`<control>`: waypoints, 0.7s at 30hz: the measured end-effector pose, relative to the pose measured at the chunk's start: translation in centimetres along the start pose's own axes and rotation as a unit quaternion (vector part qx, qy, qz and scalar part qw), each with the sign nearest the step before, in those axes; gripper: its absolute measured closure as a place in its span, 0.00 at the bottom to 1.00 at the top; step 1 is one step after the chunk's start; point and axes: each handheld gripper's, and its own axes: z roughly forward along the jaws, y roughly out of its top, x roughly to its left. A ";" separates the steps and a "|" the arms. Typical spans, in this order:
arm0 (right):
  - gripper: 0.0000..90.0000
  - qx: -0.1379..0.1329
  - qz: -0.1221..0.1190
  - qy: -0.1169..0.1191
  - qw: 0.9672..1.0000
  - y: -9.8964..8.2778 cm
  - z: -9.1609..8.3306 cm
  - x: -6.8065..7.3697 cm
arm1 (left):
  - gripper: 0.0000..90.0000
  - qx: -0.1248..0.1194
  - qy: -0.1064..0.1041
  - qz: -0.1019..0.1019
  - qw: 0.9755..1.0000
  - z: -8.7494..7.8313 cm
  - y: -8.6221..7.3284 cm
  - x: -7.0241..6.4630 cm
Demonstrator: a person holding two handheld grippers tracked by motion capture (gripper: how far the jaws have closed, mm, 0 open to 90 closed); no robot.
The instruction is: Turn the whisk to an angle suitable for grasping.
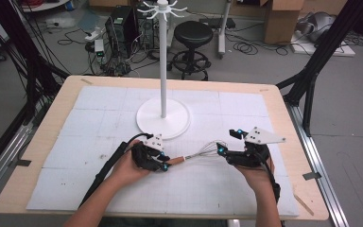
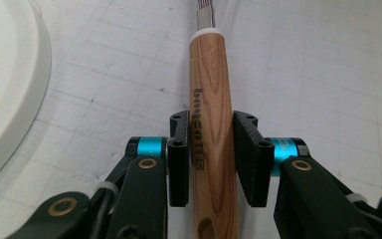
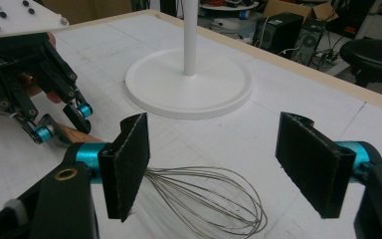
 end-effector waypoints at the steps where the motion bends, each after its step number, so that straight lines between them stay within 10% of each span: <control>1: 0.32 0.000 -0.001 0.000 1.000 0.0 0.0 0.0 | 0.78 0.002 -0.001 0.001 1.000 -0.1 -0.1 0.0; 12: 0.32 0.004 0.003 0.000 1.000 -0.1 0.0 0.0 | 0.78 0.011 0.007 0.021 1.000 -1.1 -0.7 0.3; 21: 0.32 0.004 0.001 0.001 1.000 -0.1 0.1 0.0 | 0.63 -0.011 -0.024 -0.012 1.000 -1.4 -0.8 0.4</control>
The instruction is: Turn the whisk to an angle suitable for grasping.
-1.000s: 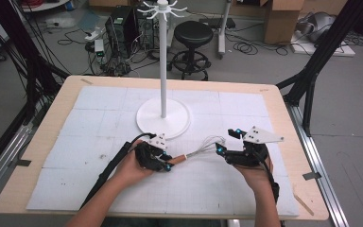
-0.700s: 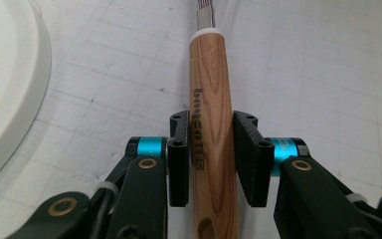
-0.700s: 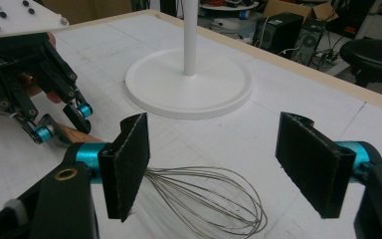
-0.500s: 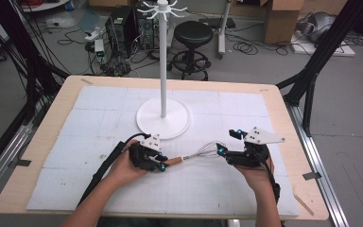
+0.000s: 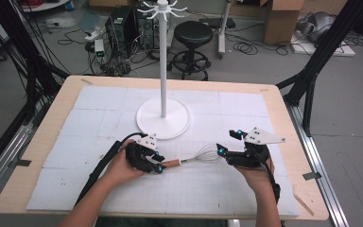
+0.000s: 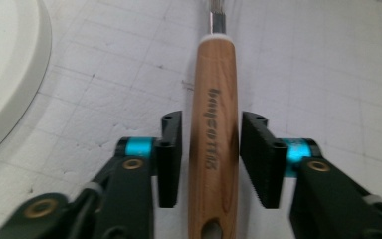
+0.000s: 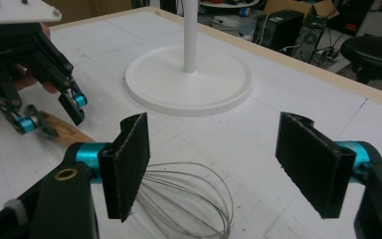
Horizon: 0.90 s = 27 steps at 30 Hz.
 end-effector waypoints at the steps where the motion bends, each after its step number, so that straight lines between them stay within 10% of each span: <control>1: 0.32 0.002 0.001 0.000 1.000 0.0 0.0 0.0 | 0.61 -0.011 -0.004 -0.006 1.000 -0.3 0.0 0.0; 10: 0.32 0.001 -0.002 0.003 1.000 0.0 0.0 0.2 | 0.40 -0.096 0.004 -0.042 0.995 -4.1 -1.6 0.1; 22: 0.32 0.010 -0.004 0.006 1.000 0.0 0.5 0.4 | 0.22 -0.212 0.061 -0.067 0.973 -10.4 -4.5 1.4; 27: 0.32 0.011 -0.005 0.007 1.000 0.0 0.6 0.4 | 0.18 -0.223 0.061 -0.060 0.971 -11.1 -4.9 1.5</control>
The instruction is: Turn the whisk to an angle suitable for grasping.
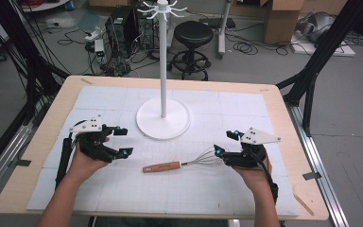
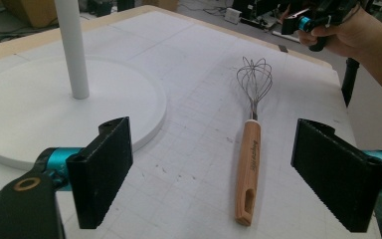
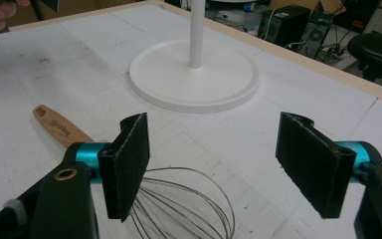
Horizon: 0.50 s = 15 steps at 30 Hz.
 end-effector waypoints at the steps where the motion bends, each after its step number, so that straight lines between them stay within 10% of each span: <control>1: 0.32 -0.002 -0.001 0.000 1.000 0.0 0.0 0.0 | 0.18 0.001 -0.002 0.001 1.000 0.0 0.0 0.0; 15: 0.32 0.003 -0.001 0.007 1.000 0.0 0.5 0.0 | 0.07 -0.017 0.027 0.012 0.999 -1.7 0.1 0.3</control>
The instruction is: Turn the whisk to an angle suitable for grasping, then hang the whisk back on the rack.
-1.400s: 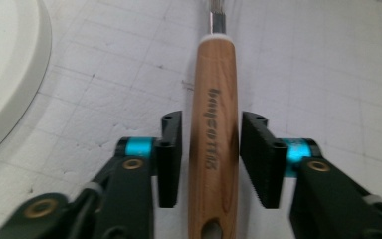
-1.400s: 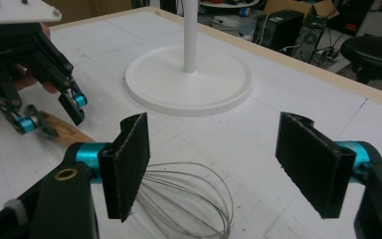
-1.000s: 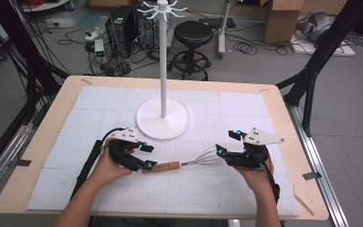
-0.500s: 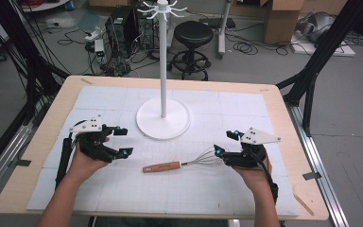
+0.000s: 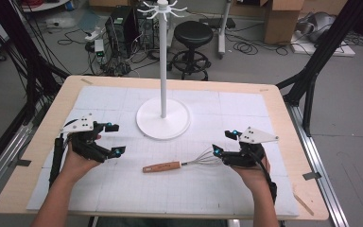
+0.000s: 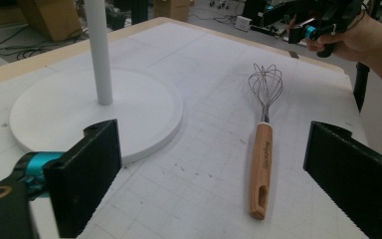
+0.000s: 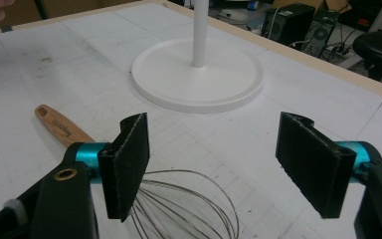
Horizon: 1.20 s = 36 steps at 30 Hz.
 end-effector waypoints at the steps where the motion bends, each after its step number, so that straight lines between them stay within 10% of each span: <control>1: 0.32 0.000 0.000 0.001 1.000 0.0 0.0 0.0 | 0.07 0.000 0.001 0.002 1.000 0.0 0.0 0.0; 36: 0.31 0.012 -0.027 0.032 0.999 0.5 1.1 1.5 | 0.02 0.022 0.021 0.027 0.999 0.2 0.5 -0.7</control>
